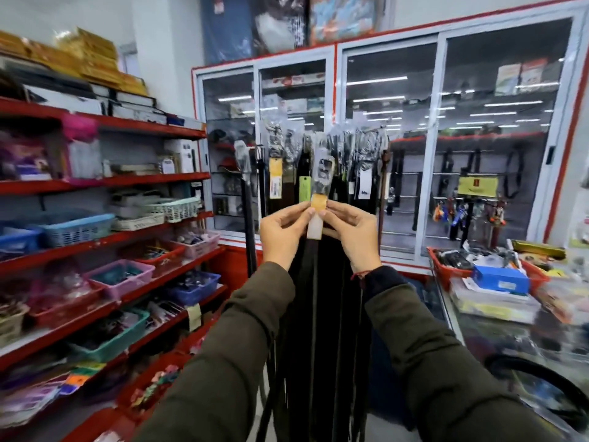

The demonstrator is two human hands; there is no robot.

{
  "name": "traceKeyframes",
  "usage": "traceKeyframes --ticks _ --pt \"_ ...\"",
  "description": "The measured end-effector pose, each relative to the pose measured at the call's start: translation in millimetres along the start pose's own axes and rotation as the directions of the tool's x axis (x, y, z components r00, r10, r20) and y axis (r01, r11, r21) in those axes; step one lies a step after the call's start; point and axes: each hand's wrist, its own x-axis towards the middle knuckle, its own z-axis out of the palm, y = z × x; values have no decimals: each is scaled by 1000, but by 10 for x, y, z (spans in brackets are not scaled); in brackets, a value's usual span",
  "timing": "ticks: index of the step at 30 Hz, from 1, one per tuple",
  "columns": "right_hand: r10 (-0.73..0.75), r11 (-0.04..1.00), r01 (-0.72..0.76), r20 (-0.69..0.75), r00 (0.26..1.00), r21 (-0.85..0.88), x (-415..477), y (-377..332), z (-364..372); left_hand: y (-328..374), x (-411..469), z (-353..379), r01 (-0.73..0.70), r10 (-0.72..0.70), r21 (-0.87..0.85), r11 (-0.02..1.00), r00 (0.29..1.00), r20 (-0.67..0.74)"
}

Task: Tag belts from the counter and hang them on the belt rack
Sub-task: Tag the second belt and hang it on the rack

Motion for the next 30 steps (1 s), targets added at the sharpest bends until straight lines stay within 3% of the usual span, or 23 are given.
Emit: traceKeyframes --ticks 11,16,30 --pt "-31 999 36 144 989 -33 628 -648 857 712 794 -311 -121 124 29 992 980 -156" --pt "21 992 -2 150 989 -126 809 -660 1047 704 993 -406 -72 67 -21 997 983 -171" --pt "27 990 -19 55 998 -142 831 -536 1182 642 1113 -523 26 -46 -110 994 982 -181"
